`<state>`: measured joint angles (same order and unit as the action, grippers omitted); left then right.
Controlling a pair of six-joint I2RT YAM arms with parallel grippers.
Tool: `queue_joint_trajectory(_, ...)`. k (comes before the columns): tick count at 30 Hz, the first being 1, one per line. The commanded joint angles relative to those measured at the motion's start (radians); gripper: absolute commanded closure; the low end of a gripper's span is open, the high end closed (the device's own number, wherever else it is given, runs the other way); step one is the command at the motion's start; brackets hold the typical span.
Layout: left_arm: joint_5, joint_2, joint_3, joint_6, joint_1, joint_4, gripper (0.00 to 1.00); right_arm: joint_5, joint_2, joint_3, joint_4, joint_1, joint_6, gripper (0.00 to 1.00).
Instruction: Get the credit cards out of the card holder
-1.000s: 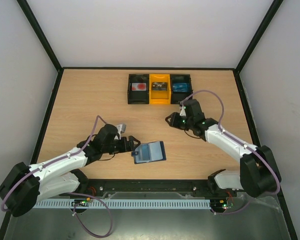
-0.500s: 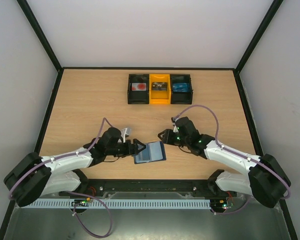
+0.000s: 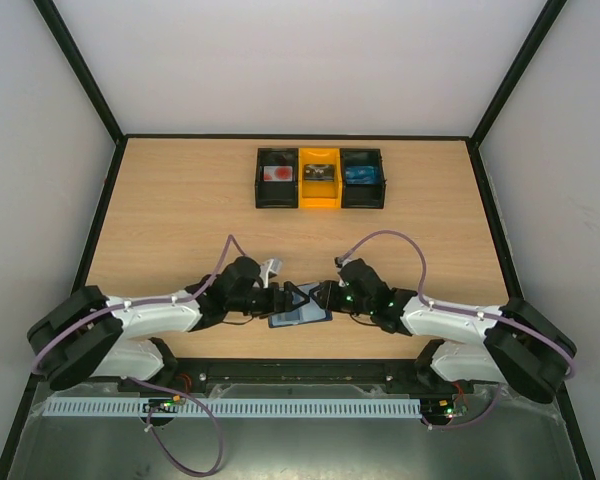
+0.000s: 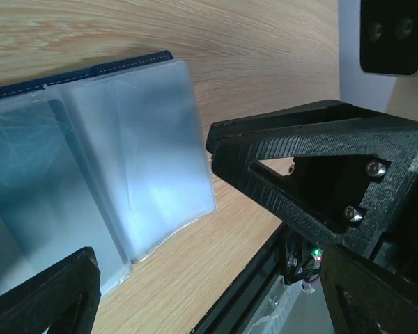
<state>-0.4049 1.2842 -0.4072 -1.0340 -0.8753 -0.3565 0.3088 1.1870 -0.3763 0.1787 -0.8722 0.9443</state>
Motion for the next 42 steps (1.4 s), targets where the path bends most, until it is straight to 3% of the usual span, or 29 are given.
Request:
queue_joint_trajectory(1,0.02,0.04,-0.01,-0.029,-0.017,-0.064,0.13,-0.045,0.047,0.033,0.091,-0.018,0.029,0.76)
queue_joint_trajectory(8,0.062,0.085,-0.014,-0.005,-0.029,-0.056,0.13,-0.065,0.09,0.056,0.107,-0.019,0.028,0.78)
queue_joint_trajectory(22,0.374,-0.107,-0.019,0.067,-0.029,0.305,0.12,-0.102,0.096,0.114,0.104,-0.02,0.037,0.79)
queue_joint_trajectory(30,0.382,-0.128,0.007,0.071,-0.027,0.286,0.13,-0.092,0.057,0.05,0.065,-0.048,0.047,0.79)
queue_joint_trajectory(39,0.385,-0.121,0.02,0.072,-0.027,0.282,0.47,-0.118,0.05,-0.043,0.03,-0.109,0.059,0.78)
queue_joint_trajectory(42,0.385,-0.121,0.028,0.069,-0.027,0.276,0.53,-0.126,0.081,-0.066,0.037,-0.127,0.061,0.78)
